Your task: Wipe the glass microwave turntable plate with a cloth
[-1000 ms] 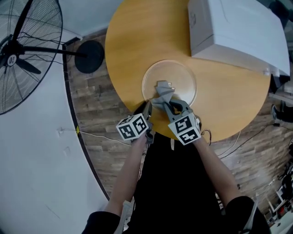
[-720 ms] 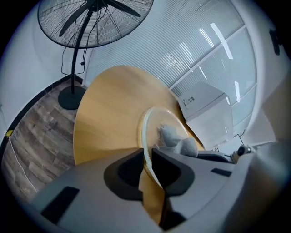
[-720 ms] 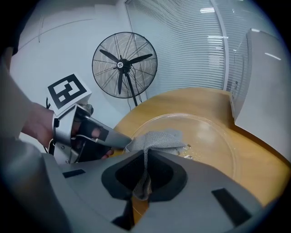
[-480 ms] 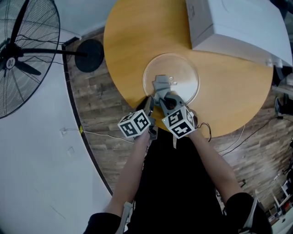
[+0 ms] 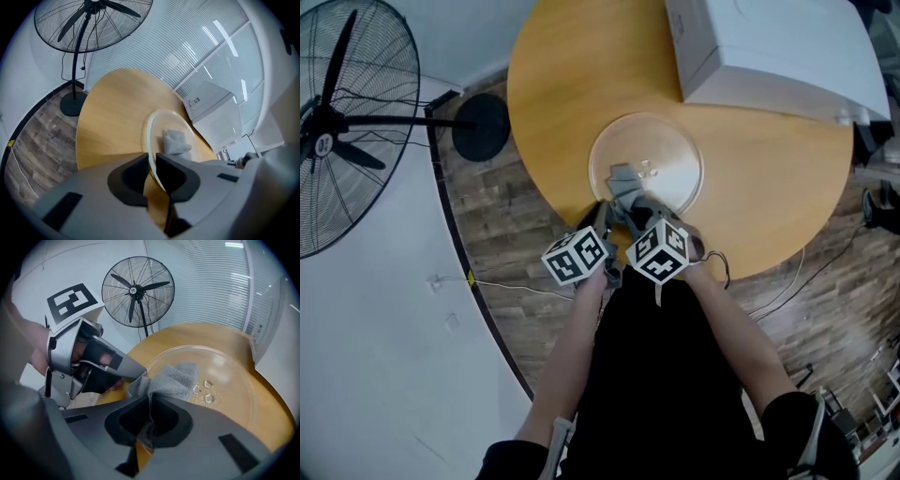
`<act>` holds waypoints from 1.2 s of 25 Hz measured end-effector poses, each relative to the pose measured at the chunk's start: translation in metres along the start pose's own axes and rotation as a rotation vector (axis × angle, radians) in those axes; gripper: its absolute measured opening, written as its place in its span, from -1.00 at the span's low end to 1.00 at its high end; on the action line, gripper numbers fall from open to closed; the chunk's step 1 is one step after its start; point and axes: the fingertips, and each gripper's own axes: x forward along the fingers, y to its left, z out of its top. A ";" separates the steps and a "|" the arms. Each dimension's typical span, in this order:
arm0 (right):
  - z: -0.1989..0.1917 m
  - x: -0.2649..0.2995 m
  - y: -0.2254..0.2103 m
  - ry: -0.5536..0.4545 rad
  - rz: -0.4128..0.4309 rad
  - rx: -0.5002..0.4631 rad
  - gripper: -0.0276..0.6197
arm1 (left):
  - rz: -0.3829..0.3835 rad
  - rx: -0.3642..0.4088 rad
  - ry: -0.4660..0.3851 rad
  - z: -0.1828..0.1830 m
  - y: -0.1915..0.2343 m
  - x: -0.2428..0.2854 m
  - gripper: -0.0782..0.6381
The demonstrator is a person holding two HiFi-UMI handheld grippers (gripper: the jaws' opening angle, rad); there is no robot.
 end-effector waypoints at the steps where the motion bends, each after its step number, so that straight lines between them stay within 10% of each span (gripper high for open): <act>1: -0.003 -0.001 0.000 0.009 0.011 0.007 -0.85 | -0.002 -0.001 0.000 0.000 0.000 0.000 -0.65; 30: -0.054 -0.059 -0.144 0.080 -0.229 0.225 -0.85 | -0.020 0.088 0.034 0.000 -0.003 0.002 -0.65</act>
